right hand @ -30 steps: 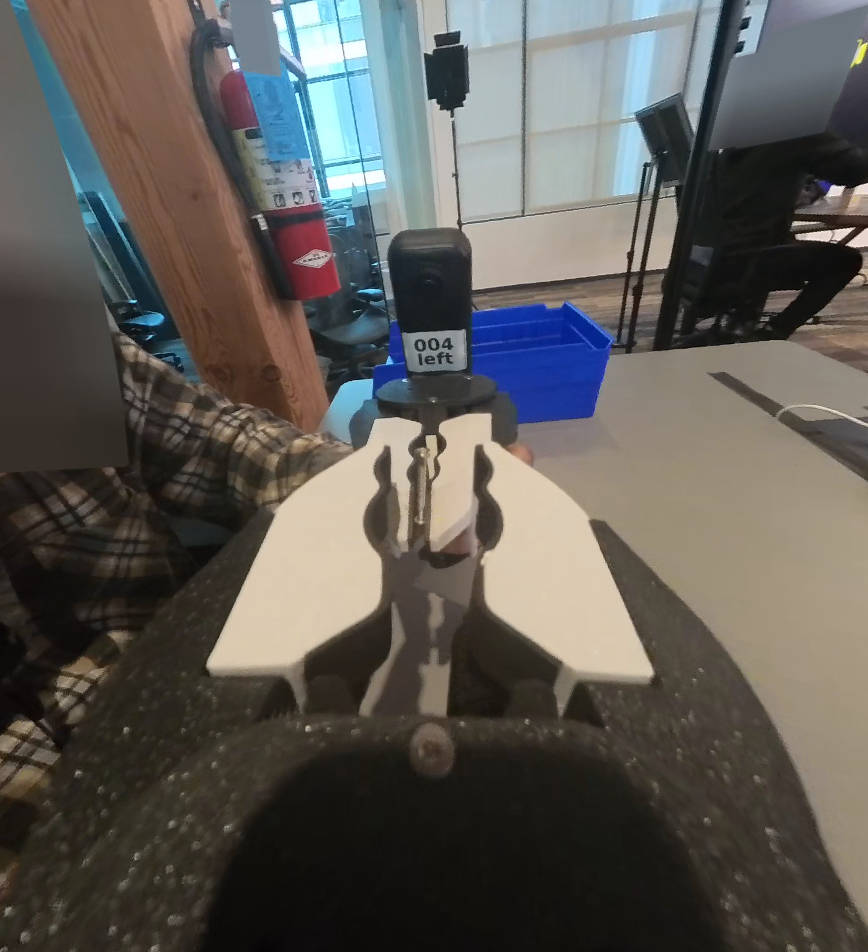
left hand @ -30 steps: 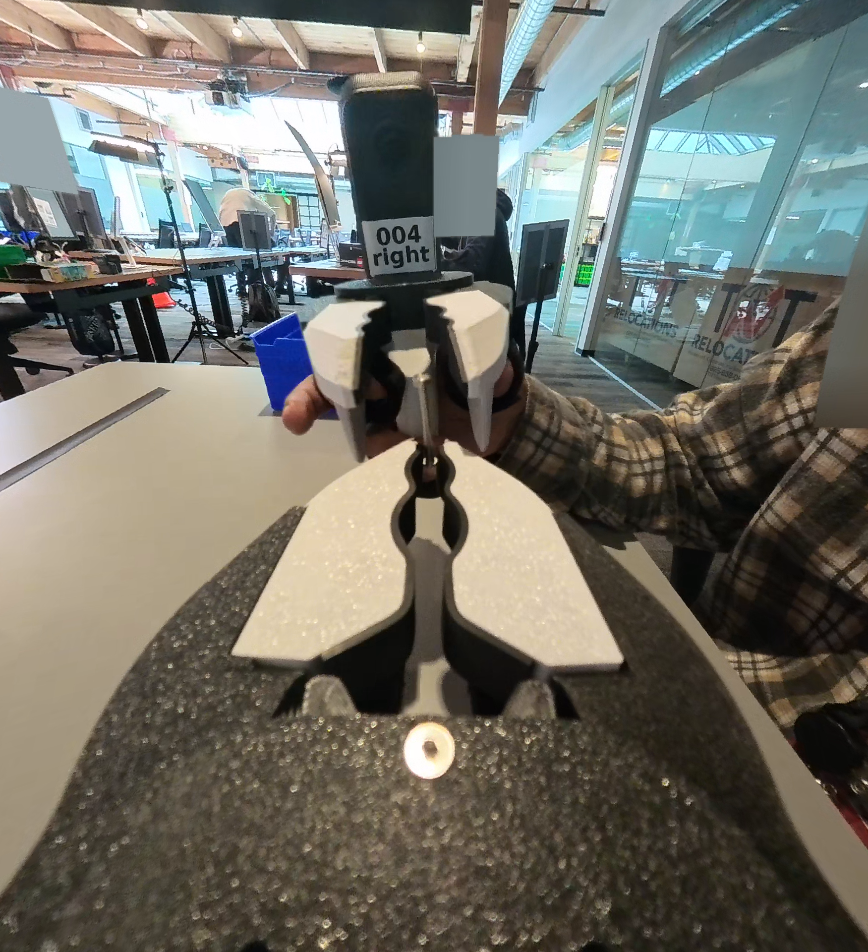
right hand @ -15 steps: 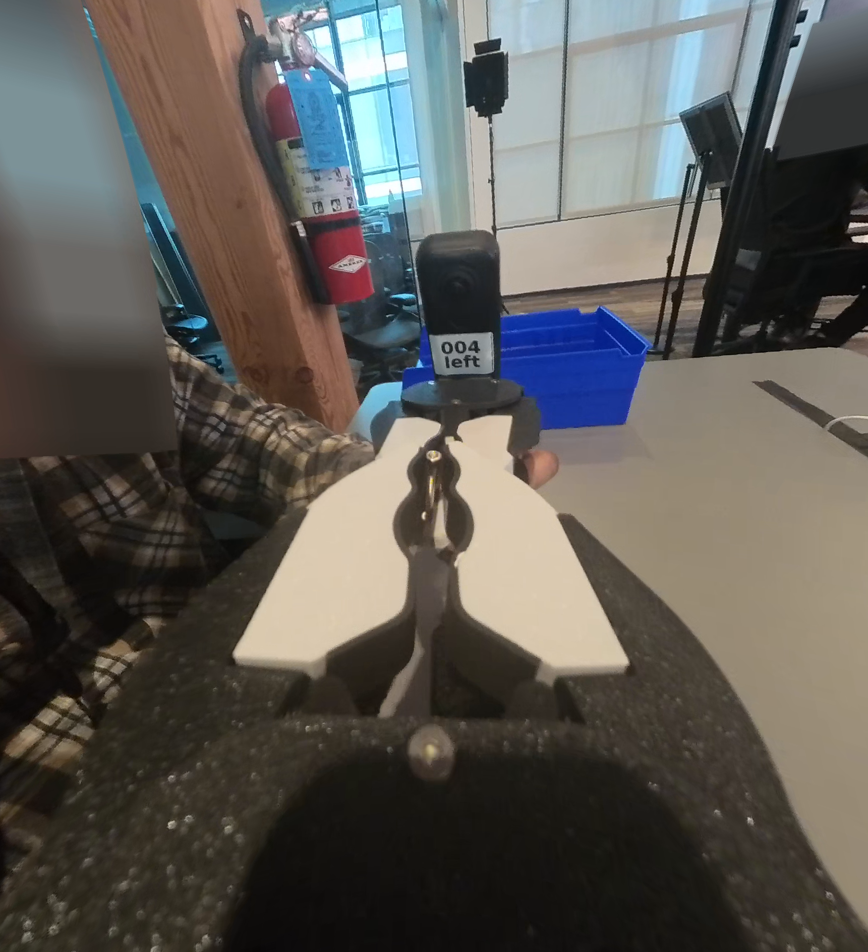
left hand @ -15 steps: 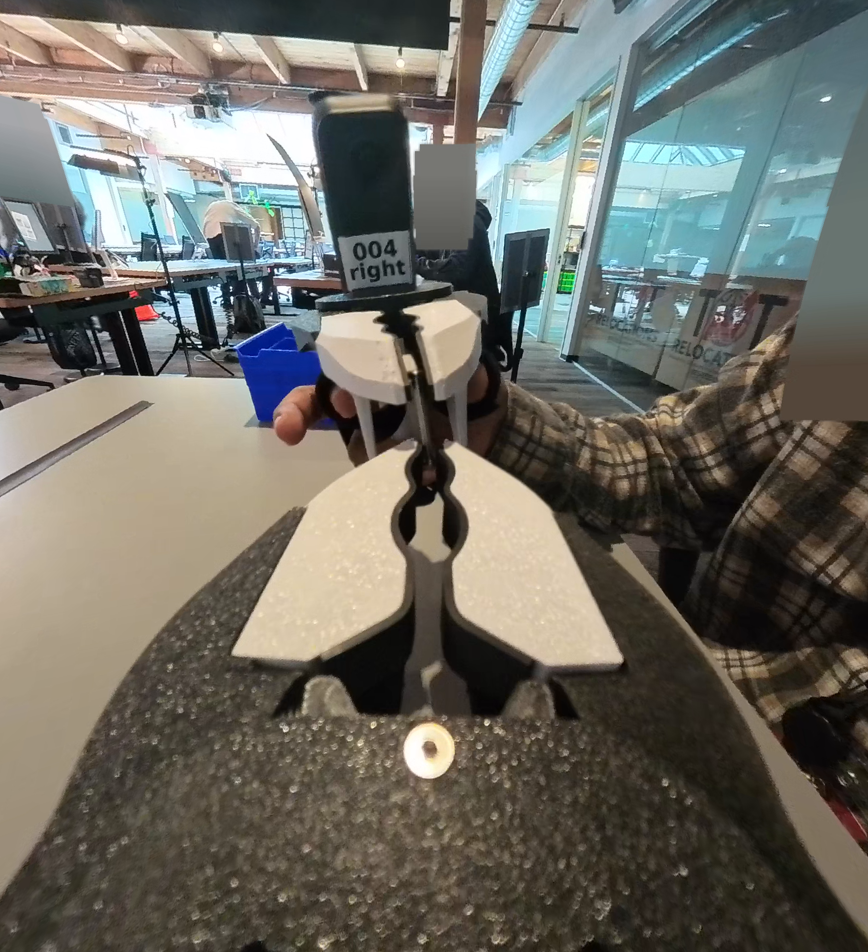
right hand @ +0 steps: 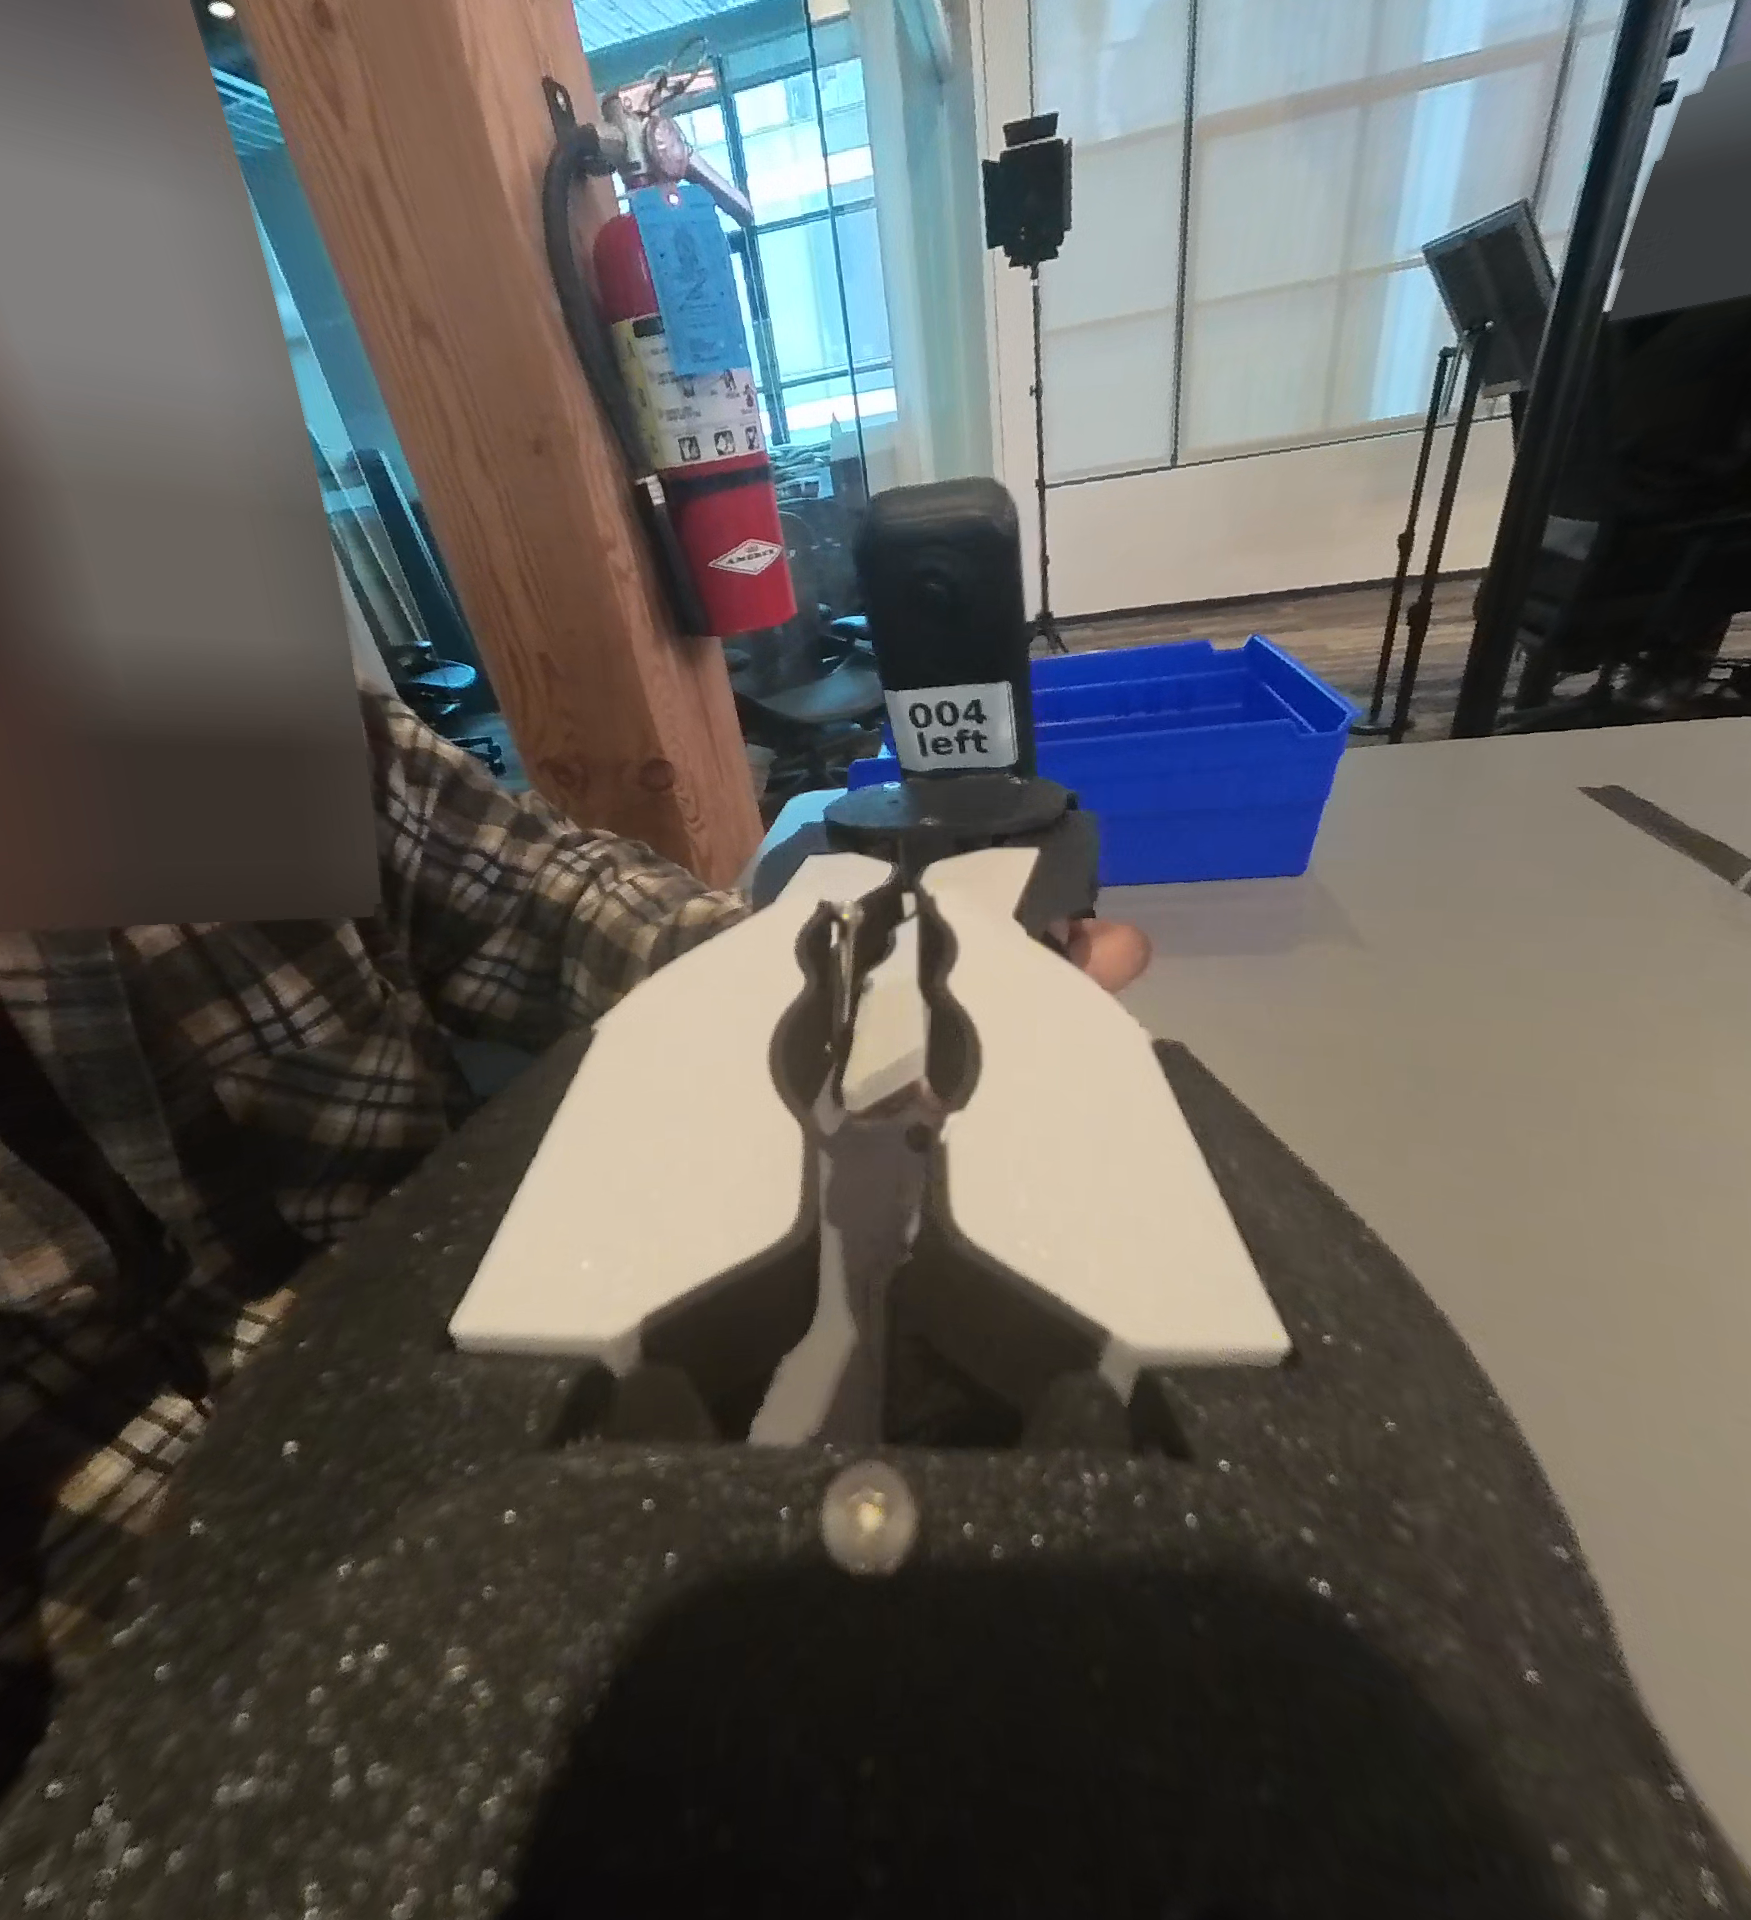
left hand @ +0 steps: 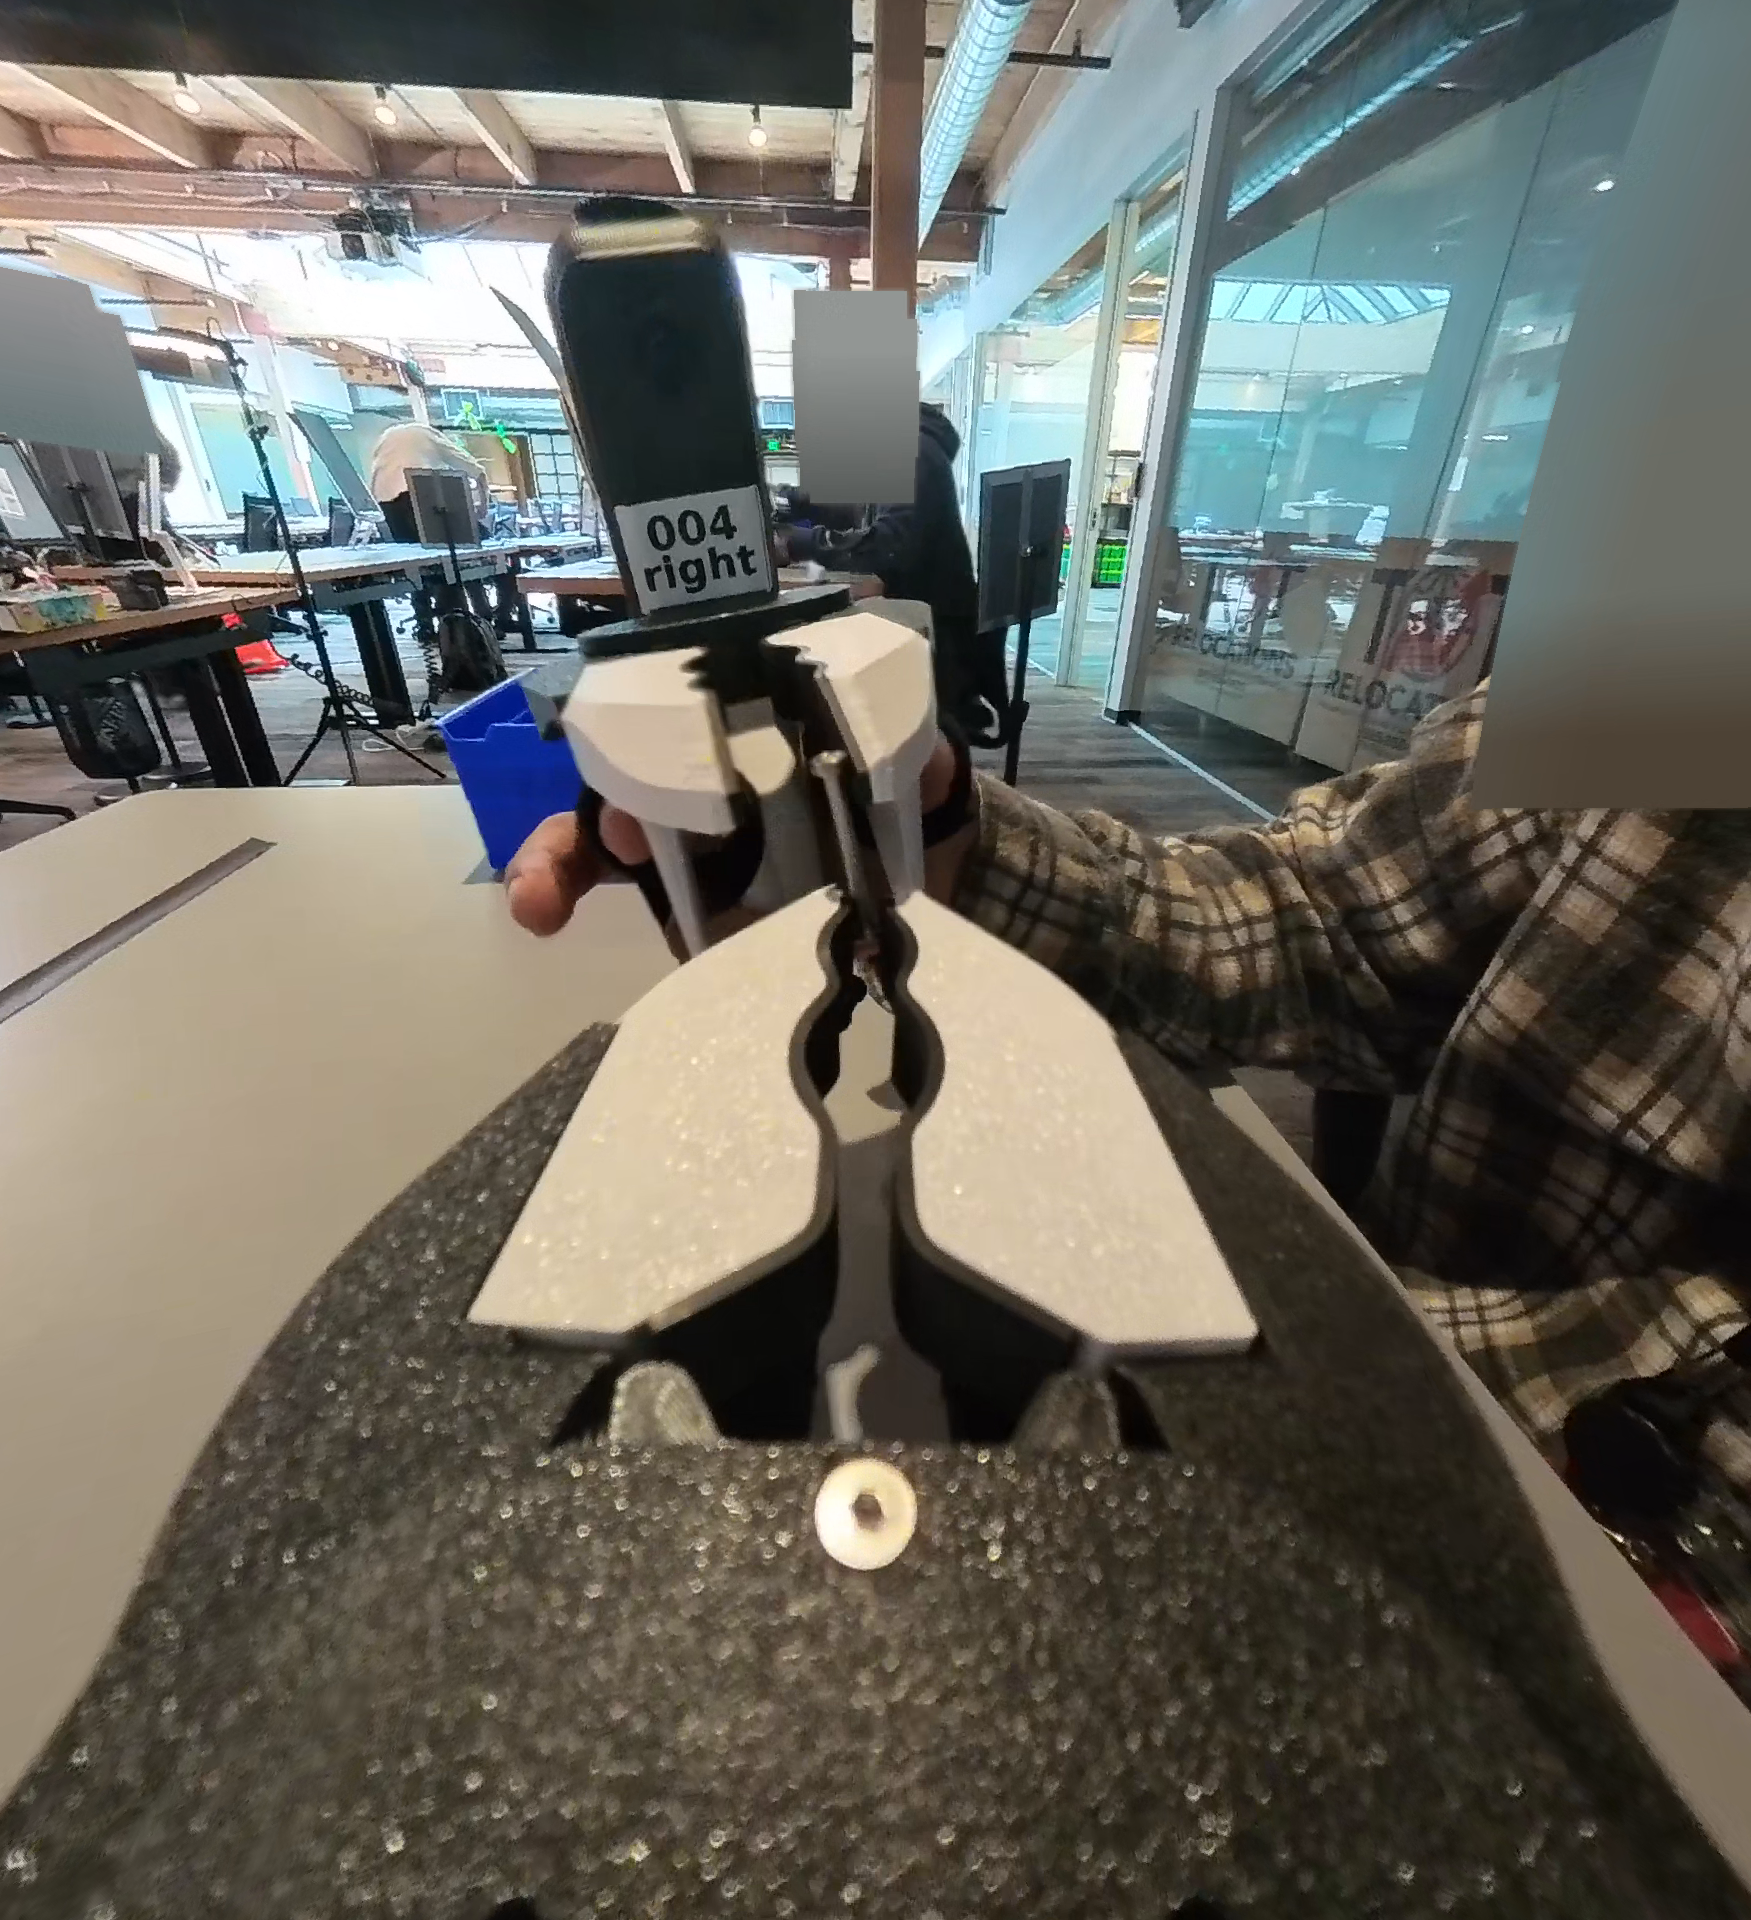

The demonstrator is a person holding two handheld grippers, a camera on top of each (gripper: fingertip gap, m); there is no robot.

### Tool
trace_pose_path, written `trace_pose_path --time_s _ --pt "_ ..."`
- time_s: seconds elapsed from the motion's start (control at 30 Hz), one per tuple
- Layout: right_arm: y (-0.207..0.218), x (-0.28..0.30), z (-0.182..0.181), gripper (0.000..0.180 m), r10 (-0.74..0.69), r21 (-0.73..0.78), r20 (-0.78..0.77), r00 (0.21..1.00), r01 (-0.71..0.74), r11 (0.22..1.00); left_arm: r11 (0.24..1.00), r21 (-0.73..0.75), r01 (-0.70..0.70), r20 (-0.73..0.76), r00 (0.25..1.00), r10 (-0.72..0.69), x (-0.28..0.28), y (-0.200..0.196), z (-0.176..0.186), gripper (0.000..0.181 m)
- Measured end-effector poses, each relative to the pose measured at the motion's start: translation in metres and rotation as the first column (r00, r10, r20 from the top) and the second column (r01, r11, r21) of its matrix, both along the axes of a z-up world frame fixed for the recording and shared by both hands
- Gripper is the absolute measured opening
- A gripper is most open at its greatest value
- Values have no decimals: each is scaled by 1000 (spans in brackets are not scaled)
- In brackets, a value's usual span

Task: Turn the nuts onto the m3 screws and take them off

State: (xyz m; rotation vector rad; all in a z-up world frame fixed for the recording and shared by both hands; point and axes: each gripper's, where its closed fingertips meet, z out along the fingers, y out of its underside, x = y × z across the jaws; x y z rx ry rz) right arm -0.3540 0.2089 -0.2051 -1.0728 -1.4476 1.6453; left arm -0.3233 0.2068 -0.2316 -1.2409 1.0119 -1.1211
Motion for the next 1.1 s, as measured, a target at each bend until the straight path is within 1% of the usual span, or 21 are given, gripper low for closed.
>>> trace_pose_path --time_s 0.07,0.23,0.5,0.57,0.67,0.83,1.0,1.1 --pt "4 1 1 20 -20 -4 -4 1000 20 1000 1000 3 -1 8 1000 1 -1 0 1 3" --pt "12 3 2 22 -53 -20 -4 999 52 998 1000 11 -1 12 1000 1 -2 -1 3 4" --pt "3 3 8 26 -10 -32 -31 999 9 999 1000 4 -14 11 1000 14 -3 2 2 4" --pt "2 0 6 30 -16 -39 -22 1000 15 999 1000 1 -11 11 1000 11 -2 1 2 3" --pt "6 -1 2 30 -31 -35 -2 1000 31 999 1000 5 -7 6 1000 7 0 0 1 3" --pt "14 4 5 29 -59 -38 -9 998 59 998 1000 9 -8 15 1000 8 -2 0 3 4" --pt "8 4 7 31 -29 -49 -25 999 28 998 1000 6 -7 12 1000 7 -1 0 3 3" --pt "8 0 3 30 -36 -38 -3 999 36 999 1000 6 -5 9 1000 5 0 0 2 4"
